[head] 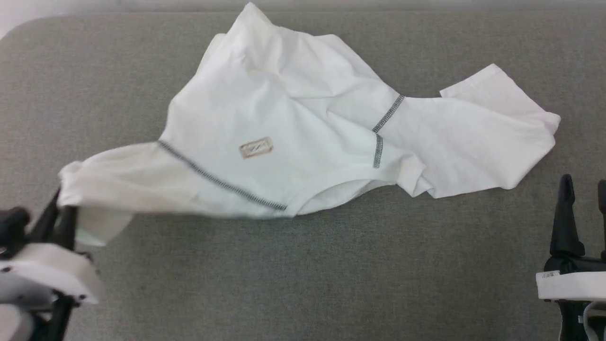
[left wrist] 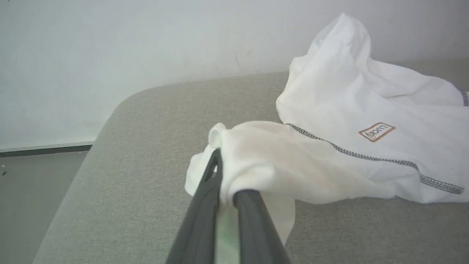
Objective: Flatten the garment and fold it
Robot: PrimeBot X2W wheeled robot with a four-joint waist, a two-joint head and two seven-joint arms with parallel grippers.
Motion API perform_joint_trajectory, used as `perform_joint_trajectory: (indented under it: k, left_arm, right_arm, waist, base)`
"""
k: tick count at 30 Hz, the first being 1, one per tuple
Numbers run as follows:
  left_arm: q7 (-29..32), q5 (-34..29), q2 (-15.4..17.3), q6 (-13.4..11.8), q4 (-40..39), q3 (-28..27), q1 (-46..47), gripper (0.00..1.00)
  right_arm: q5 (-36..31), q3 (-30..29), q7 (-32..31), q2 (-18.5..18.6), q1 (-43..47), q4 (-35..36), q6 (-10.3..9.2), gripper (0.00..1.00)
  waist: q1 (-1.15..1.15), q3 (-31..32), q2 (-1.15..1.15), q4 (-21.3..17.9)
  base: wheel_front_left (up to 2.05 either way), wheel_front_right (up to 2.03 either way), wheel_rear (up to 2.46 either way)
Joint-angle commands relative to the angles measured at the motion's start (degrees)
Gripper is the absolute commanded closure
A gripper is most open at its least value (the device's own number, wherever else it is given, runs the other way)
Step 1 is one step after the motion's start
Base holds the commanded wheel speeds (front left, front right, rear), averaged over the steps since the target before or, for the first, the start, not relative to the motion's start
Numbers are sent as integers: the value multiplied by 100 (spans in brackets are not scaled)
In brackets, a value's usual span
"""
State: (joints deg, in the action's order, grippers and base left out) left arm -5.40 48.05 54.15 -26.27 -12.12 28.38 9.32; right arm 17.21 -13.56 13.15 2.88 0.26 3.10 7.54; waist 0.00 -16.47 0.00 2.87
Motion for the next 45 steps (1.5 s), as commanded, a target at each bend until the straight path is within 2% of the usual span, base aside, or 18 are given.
perform_joint_trajectory:
  k: [1,4,6,9,10,11,12,17,19,23,27,29,32,34,40,45]
  left_arm:
    - [-136,189,138,-174,-80,-222,-345,100]
    - [-386,527,397,-351,-39,-645,-999,100]
    - [-507,676,473,-285,163,-749,-1349,100]
    - [-640,843,330,-56,481,-747,-1595,100]
    - [-680,872,235,11,593,-735,-1597,63]
    - [-723,860,122,81,708,-698,-1565,5]
    - [-767,847,-14,143,798,-679,-1494,0]
    - [-932,833,-753,472,699,-953,-1053,0]
    - [-952,768,-1016,712,400,-1294,-916,0]
    - [-957,109,-1697,1061,-405,-2168,-889,0]
    - [-958,-1012,-2354,1120,-898,-2642,-1100,0]
    - [-959,-1339,-2898,1113,-1009,-2813,-1222,0]
    - [-959,-1887,-3382,1134,-819,-2985,-1545,0]
    - [-959,-2129,-3684,1248,-755,-3045,-1685,0]
    - [-959,-2724,-4361,1737,-671,-3149,-1831,0]
    - [-959,-2991,-4667,2094,-545,-3263,-1782,0]
  right_arm:
    - [26,-11,7,-1,23,-7,-5,0]
    - [42,-20,13,-1,41,-26,-5,0]
    - [48,-14,9,-1,41,-47,-5,0]
    - [42,10,-10,-1,20,-75,-5,0]
    - [38,17,-21,-1,12,-82,-5,0]
    - [29,26,-34,-1,1,-86,-5,0]
    - [18,32,-48,-1,-9,-90,-5,0]
    - [-12,12,-107,-1,0,-81,-5,0]
    - [-13,0,-127,-1,18,-67,-5,0]
    - [-9,-5,-146,-1,51,-43,-5,0]
    - [12,36,-136,-1,86,-52,-5,0]
    - [26,63,-129,-1,104,-66,-5,0]
    - [42,98,-120,-1,138,-89,-5,0]
    - [51,110,-119,-1,163,-91,-5,0]
    - [32,117,-145,-1,253,-81,-5,0]
    - [-186,141,-357,-1,129,54,-5,0]
  waist:
    - [0,42,0,57]
    - [0,48,0,94]
    - [0,46,0,106]
    - [0,58,0,114]
    - [0,62,0,119]
    - [0,66,0,124]
    - [0,74,0,133]
    - [0,147,0,196]
    - [0,174,0,218]
    - [0,219,0,231]
    - [0,265,0,206]
    - [0,293,0,188]
    - [0,348,0,159]
    - [0,369,0,152]
    - [0,440,0,255]
    - [0,483,0,359]
  base:
    - [0,0,0]
    - [0,0,0]
    - [0,0,0]
    - [0,0,0]
    - [0,0,0]
    - [0,0,0]
    - [0,0,0]
    - [0,0,0]
    - [0,0,0]
    - [0,0,0]
    - [0,0,0]
    - [0,0,0]
    - [0,0,0]
    - [0,0,0]
    - [0,0,0]
    - [0,0,0]
